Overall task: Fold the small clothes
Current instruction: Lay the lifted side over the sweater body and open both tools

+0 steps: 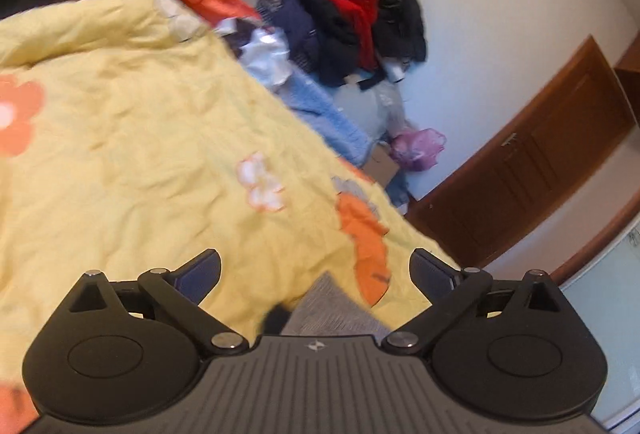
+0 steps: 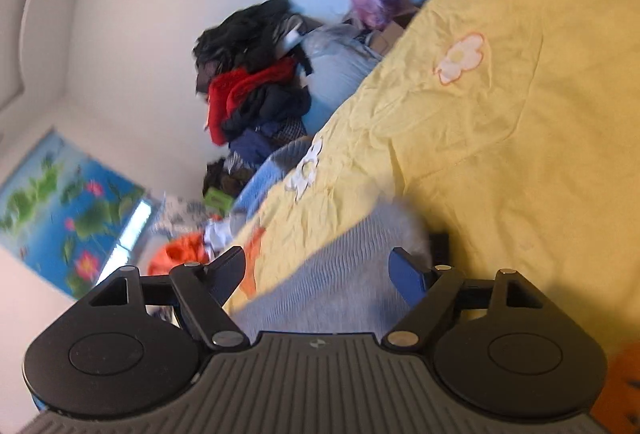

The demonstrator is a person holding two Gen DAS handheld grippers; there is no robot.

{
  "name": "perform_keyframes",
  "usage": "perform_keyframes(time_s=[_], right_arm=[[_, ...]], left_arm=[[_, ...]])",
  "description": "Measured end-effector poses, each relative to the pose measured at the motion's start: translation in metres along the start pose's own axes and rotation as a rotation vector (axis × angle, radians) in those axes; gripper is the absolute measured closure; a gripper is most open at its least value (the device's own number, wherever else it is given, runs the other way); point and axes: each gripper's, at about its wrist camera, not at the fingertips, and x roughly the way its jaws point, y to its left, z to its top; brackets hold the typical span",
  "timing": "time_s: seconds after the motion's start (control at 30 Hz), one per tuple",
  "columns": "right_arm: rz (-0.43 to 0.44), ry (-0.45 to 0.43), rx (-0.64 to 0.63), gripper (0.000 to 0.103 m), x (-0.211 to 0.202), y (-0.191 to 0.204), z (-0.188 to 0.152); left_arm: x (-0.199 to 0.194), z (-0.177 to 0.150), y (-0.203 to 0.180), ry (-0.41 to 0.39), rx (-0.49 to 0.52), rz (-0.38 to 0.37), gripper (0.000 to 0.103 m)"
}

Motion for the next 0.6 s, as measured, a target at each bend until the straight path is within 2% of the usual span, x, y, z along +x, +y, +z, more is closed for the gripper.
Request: perform_keyframes(time_s=[0.2, 0.33, 0.4, 0.5, 0.6], right_arm=[[-0.018, 0.037, -0.009, 0.020, -0.092, -0.007, -0.057], [-0.077, 0.037, -0.022, 0.018, -0.138, -0.010, -0.101], [-0.079, 0.064, -0.019, 0.016, -0.144, -0.009, -0.114], [-0.105, 0.109, -0.036, 0.014, -0.131, -0.004, -0.125], [-0.112, 0.083, -0.043, 0.010, -0.115, 0.004, -0.126]], left_arm=[[-0.087, -0.072, 0.053, 0.026, -0.089, -0.060, 0.002], [-0.117, -0.118, 0.080, 0.085, -0.156, -0.060, 0.002], [-0.126, -0.133, 0.083, 0.079, -0.141, -0.078, 0.002], [-0.131, -0.144, 0.073, 0.069, -0.085, -0.072, 0.002], [-0.129, -0.154, 0.064, 0.072, -0.104, -0.096, 0.000]])
